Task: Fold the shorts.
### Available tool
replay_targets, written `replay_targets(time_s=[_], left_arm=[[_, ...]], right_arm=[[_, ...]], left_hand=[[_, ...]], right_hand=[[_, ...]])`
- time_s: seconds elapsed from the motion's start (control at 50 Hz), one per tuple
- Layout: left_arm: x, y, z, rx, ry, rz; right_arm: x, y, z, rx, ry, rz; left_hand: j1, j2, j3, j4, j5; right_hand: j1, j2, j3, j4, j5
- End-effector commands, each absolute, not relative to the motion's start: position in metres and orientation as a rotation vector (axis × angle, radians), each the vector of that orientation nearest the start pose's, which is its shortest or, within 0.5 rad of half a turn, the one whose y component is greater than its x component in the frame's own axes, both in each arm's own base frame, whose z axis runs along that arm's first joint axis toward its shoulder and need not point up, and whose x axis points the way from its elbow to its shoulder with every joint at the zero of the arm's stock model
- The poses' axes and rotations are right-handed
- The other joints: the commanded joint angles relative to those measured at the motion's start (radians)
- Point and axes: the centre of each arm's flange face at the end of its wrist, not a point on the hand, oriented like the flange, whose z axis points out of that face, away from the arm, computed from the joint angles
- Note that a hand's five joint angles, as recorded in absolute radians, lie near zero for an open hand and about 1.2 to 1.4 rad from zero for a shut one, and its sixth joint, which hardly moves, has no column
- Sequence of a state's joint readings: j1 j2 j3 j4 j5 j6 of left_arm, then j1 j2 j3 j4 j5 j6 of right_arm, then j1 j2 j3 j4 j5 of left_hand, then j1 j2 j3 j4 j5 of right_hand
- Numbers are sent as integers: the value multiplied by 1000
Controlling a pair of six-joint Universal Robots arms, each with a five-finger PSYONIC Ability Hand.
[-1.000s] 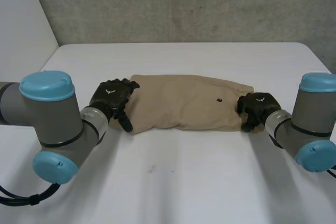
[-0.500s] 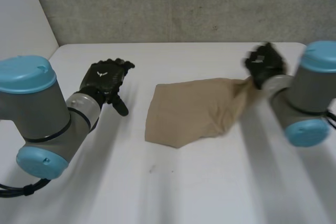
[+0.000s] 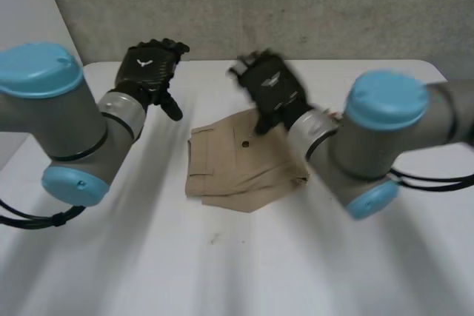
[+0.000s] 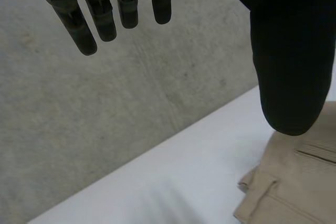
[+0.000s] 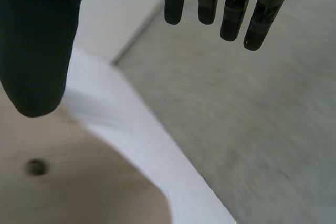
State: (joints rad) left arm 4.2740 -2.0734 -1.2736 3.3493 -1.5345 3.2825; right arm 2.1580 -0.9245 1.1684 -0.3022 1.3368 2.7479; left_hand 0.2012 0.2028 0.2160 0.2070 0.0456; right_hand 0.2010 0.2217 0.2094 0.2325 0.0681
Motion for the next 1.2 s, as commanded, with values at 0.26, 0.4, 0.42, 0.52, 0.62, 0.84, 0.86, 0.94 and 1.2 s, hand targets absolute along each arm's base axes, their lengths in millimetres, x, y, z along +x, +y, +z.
replay_targets(time_s=[0.26, 0.4, 0.42, 0.52, 0.62, 0.84, 0.86, 0.94, 1.2], left_arm=[[-345, -319, 149, 930, 2584, -2013], [-337, -321, 128, 929, 2670, -1849], [-337, -320, 126, 930, 2676, -1838], [-332, -317, 120, 936, 2716, -1755], [-333, -309, 124, 968, 2721, -1737], [-323, -287, 254, 874, 2451, -2232], [-321, -286, 262, 863, 2423, -2267], [-305, -276, 302, 777, 2302, -2417], [-234, -250, 334, 489, 2362, -2333]], right_arm=[[357, -339, 172, -734, 2039, -1485], [356, -339, 150, -715, 2111, -1336], [352, -341, 144, -709, 2145, -1319], [340, -347, 135, -734, 2223, -1330], [335, -345, 140, -838, 2265, -1400], [329, -324, 256, -803, 2056, -1760], [326, -322, 265, -781, 2044, -1806], [304, -311, 308, -626, 2000, -2053], [250, -253, 339, -442, 2085, -2221]], left_hand=[[6, 5, -8, 1, -13], [6, 5, -8, 1, -13], [6, 5, -8, 1, -13], [6, 5, -8, 1, -13], [-2, -4, -17, -8, -21], [-23, -25, -38, -29, -42], [-23, -25, -38, -29, -42], [-20, -22, -35, -26, -39], [-23, -25, -38, -29, -42]], right_hand=[[-26, -47, -35, -58, -68], [-26, -47, -35, -58, -68], [-26, -47, -35, -58, -68], [-26, -47, -35, -58, -68], [-26, -47, -35, -58, -68], [-26, -47, -35, -58, -68], [-26, -47, -35, -58, -68], [-26, -47, -35, -58, -68], [-26, -47, -35, -58, -68]])
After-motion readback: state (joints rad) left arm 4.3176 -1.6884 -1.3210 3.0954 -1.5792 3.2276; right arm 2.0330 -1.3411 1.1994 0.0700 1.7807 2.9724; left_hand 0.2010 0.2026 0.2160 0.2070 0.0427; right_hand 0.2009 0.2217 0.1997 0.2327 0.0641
